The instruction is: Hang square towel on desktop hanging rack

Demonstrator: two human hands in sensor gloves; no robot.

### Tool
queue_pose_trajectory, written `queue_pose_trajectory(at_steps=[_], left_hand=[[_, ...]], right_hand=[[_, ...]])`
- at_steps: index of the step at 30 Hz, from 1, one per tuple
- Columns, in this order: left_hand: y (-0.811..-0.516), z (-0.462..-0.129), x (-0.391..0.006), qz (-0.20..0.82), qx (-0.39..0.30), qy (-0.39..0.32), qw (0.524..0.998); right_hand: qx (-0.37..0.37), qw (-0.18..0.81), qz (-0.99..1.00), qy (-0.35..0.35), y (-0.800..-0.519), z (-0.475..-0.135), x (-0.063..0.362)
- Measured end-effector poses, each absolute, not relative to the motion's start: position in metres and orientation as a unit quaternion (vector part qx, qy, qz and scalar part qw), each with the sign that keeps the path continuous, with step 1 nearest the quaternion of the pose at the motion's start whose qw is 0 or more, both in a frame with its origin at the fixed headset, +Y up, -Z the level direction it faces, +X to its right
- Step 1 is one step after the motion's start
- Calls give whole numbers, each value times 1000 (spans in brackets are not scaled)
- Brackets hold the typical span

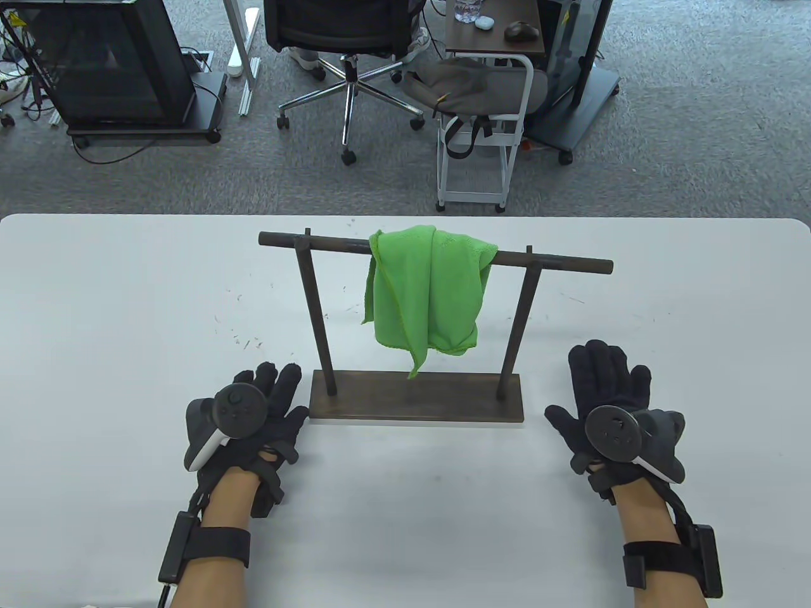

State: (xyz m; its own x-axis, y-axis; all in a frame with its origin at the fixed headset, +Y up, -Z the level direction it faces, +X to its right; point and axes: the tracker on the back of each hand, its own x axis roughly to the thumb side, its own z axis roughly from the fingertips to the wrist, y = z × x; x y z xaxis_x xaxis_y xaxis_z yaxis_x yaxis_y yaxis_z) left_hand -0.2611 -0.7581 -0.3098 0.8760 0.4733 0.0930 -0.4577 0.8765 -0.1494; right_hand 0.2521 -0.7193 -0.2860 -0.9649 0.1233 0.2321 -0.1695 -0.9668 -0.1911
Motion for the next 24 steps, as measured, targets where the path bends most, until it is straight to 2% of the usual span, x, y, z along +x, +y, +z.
queue_pose_trajectory(at_steps=[7,24], left_hand=[[-758,-310,-261,216,-67,-59,972],[-763,-315,-253,181,-102,-60,976]], right_hand=[[100,14,994,-52,-740,-293,250],[97,6,995,-31,-744,-294,249]])
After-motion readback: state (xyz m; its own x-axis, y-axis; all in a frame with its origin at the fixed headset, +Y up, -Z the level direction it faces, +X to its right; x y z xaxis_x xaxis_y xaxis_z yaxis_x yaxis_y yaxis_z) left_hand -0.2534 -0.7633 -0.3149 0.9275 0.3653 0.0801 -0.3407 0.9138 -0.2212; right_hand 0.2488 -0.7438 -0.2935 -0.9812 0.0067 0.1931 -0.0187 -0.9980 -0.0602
